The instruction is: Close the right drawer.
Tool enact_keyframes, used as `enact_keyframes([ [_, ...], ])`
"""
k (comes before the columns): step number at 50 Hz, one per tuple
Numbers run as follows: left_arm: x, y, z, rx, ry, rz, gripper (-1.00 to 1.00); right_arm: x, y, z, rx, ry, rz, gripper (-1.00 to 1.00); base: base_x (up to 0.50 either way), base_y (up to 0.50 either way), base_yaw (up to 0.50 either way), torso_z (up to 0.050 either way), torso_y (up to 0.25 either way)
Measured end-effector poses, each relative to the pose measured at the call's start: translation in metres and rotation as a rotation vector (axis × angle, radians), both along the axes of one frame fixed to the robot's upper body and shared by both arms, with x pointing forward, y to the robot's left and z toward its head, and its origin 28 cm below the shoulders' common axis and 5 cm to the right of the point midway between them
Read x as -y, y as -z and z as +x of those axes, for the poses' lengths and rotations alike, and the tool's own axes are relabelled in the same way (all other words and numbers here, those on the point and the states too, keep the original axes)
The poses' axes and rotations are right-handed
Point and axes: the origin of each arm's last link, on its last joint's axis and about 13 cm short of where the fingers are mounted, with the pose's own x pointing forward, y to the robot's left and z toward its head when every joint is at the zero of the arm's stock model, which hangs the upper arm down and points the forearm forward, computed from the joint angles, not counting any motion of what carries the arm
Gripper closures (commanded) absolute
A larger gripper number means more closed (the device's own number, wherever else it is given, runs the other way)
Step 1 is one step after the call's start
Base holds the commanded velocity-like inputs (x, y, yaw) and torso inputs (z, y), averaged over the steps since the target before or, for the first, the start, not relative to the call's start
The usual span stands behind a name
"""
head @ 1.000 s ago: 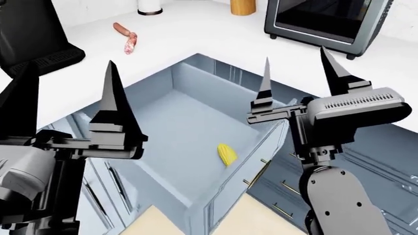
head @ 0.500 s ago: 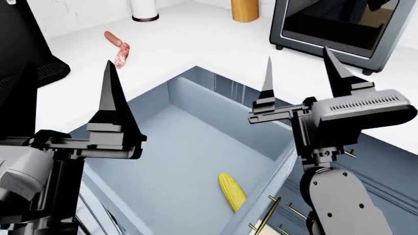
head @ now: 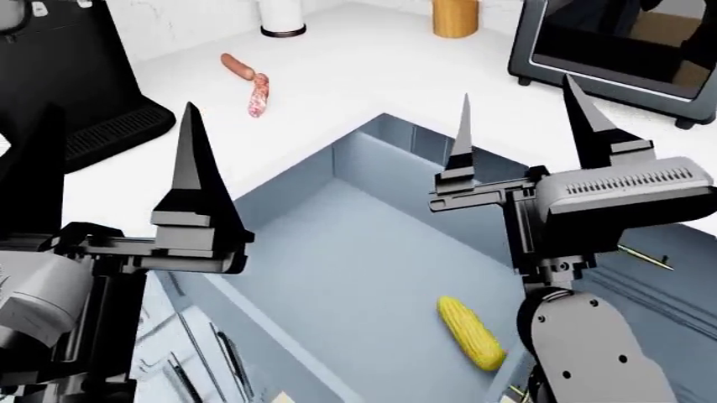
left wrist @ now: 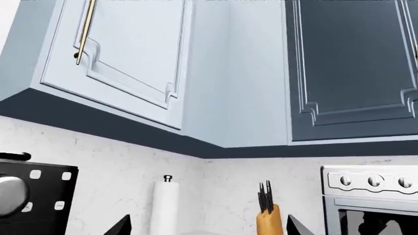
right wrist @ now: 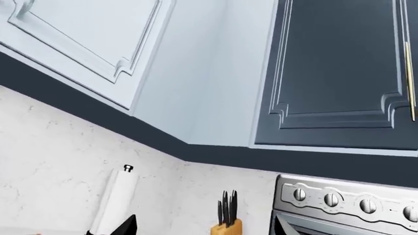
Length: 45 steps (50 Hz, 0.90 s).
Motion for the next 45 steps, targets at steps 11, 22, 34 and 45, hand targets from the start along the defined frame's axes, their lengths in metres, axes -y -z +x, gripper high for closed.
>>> enact_keyframes([
  [11, -0.0003, 0.0009, 0.0007, 0.0, -0.002, 0.001, -1.0, -0.0004, -0.0002, -0.001, 0.011, 0.002, 0.001, -1.0, 0.0, 0.0, 0.0, 0.0, 0.0],
  [22, -0.0001, 0.0002, -0.0007, 0.001, -0.003, 0.0, -1.0, -0.0001, -0.0014, -0.0023, 0.021, 0.012, 0.01, -1.0, 0.14, -0.19, 0.0, 0.0, 0.0],
  [34, 0.0, -0.0012, -0.0027, 0.002, -0.005, -0.001, -1.0, 0.0004, -0.0039, -0.0053, 0.033, 0.019, 0.024, -1.0, 0.31, -0.39, 0.0, 0.0, 0.0],
  [45, 0.0002, -0.0025, -0.004, 0.003, -0.005, -0.001, -1.0, 0.001, -0.0046, -0.0067, 0.039, 0.02, 0.029, -1.0, 0.04, -0.04, 0.0, 0.0, 0.001],
])
